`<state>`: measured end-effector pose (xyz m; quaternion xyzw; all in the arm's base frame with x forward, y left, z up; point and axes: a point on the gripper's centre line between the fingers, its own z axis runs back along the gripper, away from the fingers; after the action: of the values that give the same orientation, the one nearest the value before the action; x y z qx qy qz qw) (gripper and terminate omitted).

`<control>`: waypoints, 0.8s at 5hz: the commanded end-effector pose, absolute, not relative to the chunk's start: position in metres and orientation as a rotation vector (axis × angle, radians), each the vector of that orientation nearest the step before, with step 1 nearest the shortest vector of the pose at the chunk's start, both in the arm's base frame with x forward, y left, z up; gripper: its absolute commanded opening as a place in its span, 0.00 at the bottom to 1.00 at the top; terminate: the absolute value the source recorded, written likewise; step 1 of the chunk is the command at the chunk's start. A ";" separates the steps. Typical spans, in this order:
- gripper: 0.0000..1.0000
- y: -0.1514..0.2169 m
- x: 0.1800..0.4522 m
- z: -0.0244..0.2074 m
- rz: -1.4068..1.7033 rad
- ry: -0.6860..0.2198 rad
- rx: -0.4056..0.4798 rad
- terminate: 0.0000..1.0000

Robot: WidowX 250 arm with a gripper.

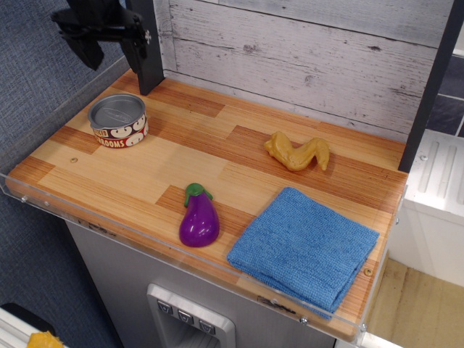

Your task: Place the can to the left of the purple eggplant.

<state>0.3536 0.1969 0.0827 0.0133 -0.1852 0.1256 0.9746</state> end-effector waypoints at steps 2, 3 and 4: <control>1.00 0.201 0.394 0.067 0.206 -0.413 0.065 0.00; 1.00 0.207 0.387 0.059 0.250 -0.379 0.095 0.00; 1.00 0.210 0.378 0.054 0.280 -0.366 0.071 0.00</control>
<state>0.3753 0.2059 0.0382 0.0292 -0.1649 0.1372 0.9763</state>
